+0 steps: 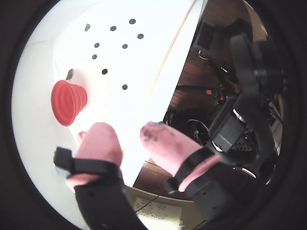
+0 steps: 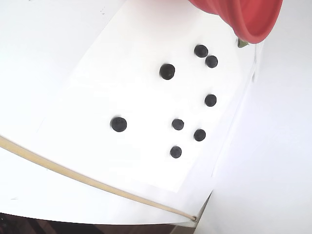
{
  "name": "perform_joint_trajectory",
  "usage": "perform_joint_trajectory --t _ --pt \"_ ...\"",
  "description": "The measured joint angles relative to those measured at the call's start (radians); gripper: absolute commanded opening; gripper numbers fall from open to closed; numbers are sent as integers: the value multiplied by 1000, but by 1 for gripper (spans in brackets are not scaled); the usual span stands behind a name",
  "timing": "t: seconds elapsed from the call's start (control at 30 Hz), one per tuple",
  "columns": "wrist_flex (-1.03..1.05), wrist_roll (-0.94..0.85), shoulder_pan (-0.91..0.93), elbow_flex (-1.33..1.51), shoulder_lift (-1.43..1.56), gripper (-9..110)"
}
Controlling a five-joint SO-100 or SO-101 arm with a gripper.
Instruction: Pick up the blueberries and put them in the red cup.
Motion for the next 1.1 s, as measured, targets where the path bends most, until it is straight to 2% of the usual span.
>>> perform_joint_trajectory --t 0.2,0.67,0.87,1.1 --pt "-9 0 49 0 0 11" --pt "-21 -14 20 -12 -38 11" --pt "-44 -87 40 -339 -265 12" --pt "-67 -195 25 -198 -235 12"
